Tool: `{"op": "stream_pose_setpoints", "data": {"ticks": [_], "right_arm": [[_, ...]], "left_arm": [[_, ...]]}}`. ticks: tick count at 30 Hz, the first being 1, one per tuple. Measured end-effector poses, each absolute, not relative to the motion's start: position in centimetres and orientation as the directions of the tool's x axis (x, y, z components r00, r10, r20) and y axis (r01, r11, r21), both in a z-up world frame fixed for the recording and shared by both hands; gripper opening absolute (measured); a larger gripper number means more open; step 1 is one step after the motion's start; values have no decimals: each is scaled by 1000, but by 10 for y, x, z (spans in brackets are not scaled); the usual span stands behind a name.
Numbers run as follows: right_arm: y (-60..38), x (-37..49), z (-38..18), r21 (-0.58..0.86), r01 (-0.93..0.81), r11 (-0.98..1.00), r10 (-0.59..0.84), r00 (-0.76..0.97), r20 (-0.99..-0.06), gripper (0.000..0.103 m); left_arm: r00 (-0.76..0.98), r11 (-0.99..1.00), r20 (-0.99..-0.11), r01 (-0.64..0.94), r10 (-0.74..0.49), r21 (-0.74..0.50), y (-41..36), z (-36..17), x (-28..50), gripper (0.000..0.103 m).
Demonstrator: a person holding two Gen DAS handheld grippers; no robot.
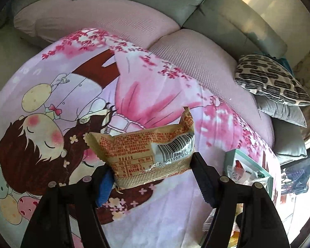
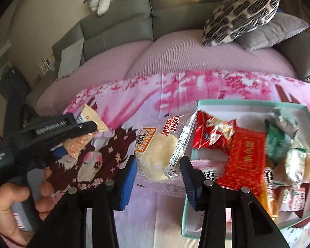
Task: Organize snacks
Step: 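Lift the biscuit pack and the bun and carry them over the tray, then open the right tool to drop the bun while the left tool releases the biscuit pack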
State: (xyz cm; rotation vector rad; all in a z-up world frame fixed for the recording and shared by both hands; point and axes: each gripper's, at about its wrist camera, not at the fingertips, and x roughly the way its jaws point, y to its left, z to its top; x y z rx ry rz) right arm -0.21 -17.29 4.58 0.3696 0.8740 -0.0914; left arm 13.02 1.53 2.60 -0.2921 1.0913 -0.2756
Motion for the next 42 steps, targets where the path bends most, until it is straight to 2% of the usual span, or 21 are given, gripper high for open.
{"op": "stream_pose_setpoints", "data": {"ticks": [12,31,36,42], "right_arm": [[-207,-24,71,310,278,909,31,697,-716,46],[-352,-116,96,320,620,716,-283,677,-680,46],[-371,-130,95,329,652,683,-310,667,-678,46],[-380,-123,76,342,648,681,-267,655,-707,46]], "left_arm": [[474,925,-795,165,-378,-342,-10,51,109,72],[390,848,-785,434,-482,-305,-111,65,57,72],[357,825,-800,493,-483,-278,-142,57,43,72],[327,805,-813,533,-481,-261,-166,43,36,72]]}}
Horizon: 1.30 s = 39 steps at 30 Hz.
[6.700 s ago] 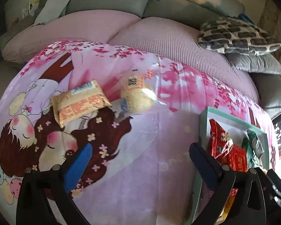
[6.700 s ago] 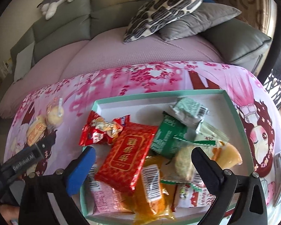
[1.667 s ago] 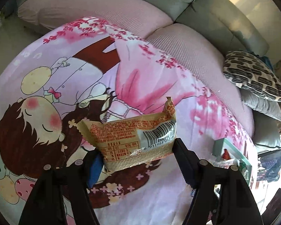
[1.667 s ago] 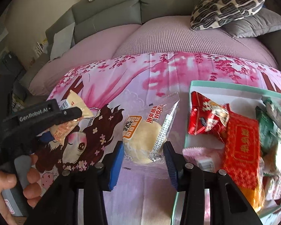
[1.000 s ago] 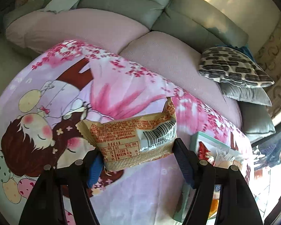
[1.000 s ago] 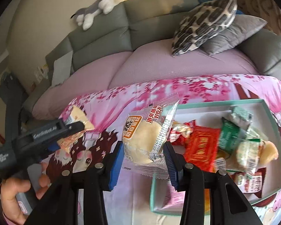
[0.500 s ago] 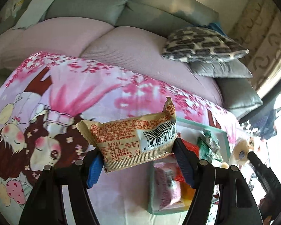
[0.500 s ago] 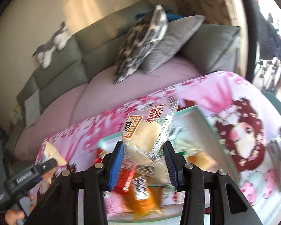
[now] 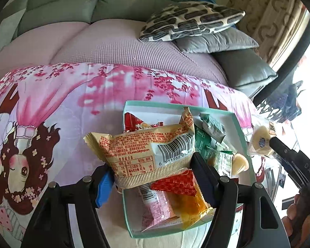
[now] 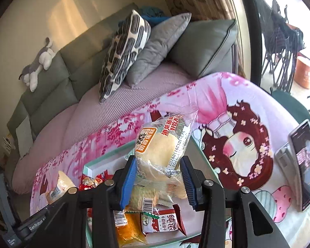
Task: Organize snacks
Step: 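Open the right tool to drop the bun while the left tool releases the biscuit pack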
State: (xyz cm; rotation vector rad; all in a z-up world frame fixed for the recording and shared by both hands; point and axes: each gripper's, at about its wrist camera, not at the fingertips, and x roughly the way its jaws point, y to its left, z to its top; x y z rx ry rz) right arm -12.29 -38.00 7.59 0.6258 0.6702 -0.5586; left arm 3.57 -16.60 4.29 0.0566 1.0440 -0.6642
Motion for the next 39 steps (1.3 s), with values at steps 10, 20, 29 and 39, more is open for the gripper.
{"op": "stream_pose_setpoints", "data": {"ticks": [10,20,29,39], "right_arm": [[-393,-110,49,360,659,661,-245,642,-726,46],[-394,-103,44,320,670,669,-252,611,-751,46],[-397,-95,35,322,671,668,-232,598,-767,46],[-393,-84,21,301,683,666,-206,555,-806,46]], "left_arm": [[349,814,-825,542,-444,-209,-183,27,37,72],[351,797,-808,561,-473,-223,-193,26,35,72],[344,799,-811,556,-472,-229,-197,16,39,72],[328,800,-823,554,-465,-231,-202,7,45,72]]}}
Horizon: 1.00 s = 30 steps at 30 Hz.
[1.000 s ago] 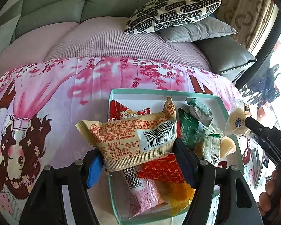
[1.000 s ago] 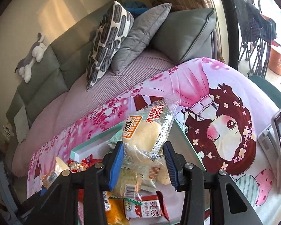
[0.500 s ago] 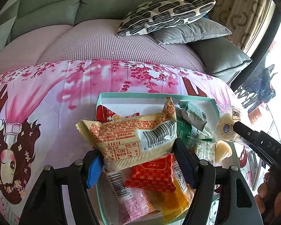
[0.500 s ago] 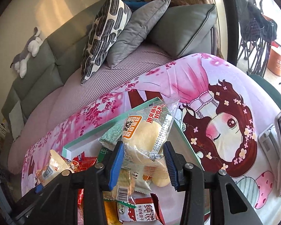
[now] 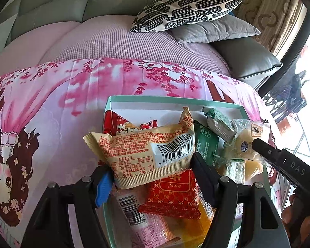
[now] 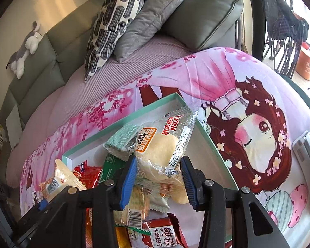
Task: Organize snacks
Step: 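Open the right tool to drop the bun while the left tool releases the biscuit pack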
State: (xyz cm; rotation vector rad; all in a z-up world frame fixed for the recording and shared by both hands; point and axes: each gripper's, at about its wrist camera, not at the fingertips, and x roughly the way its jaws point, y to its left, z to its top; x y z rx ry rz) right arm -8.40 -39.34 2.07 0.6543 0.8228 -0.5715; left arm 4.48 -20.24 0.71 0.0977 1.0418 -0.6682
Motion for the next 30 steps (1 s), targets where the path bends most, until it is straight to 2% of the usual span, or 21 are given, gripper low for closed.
{"op": "stream_pose_setpoints", "data": {"ticks": [14,15,18,20,26,27,30], "right_arm": [[-392,-75,14,258,684,682,-213,524,-825,48],[-391,-74,15,250,683,686,-215,519,-827,51],[-389,-71,13,234,683,692,-210,501,-839,72],[-388,-70,12,230,679,697,-205,497,-843,73],[-386,-68,12,210,674,708,-208,484,-850,86],[-386,-68,13,206,673,710,-209,482,-851,88],[-384,-68,14,187,672,717,-230,481,-846,103]], "left_arm": [[311,798,-839,562,-447,-217,-211,-5,51,73],[313,799,-839,562,-445,-214,-211,-6,51,74],[302,803,-851,558,-430,-208,-212,-10,51,82],[294,805,-858,557,-422,-205,-212,-12,50,83],[297,805,-857,558,-421,-202,-211,-8,50,90],[298,806,-857,556,-420,-202,-211,-8,50,96],[302,807,-852,553,-427,-209,-208,-5,49,102]]}}
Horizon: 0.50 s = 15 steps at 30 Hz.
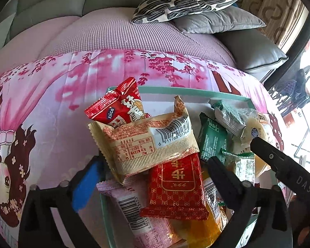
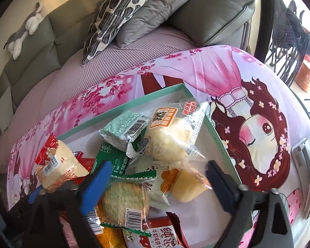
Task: Organize snacks
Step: 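Open the right tool to drop the bun while the left tool releases the biscuit pack, then withdraw both open tools from the tray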
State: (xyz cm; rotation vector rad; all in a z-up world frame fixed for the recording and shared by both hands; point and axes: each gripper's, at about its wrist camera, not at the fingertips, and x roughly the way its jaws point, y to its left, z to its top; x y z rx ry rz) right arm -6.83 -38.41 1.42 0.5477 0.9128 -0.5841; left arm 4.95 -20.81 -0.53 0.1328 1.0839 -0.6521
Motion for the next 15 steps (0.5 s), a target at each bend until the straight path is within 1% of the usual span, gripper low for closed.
{"op": "stream_pose_setpoints", "data": {"ticks": [4,10,15], "right_arm": [[-383,-68,16,159,670,725,-254,474,-843,103],[-379,-68,20,145,663,734,-268,480,-836,103],[-374,-70,27,144,653,744,-274,494,-825,103]], "left_arm": [[305,811,-848,543,-434,-219,-203,-1,49,103],[350,819,-834,540,-427,-192,-194,11,46,103],[353,813,-817,539,-455,-220,-184,22,45,103]]}}
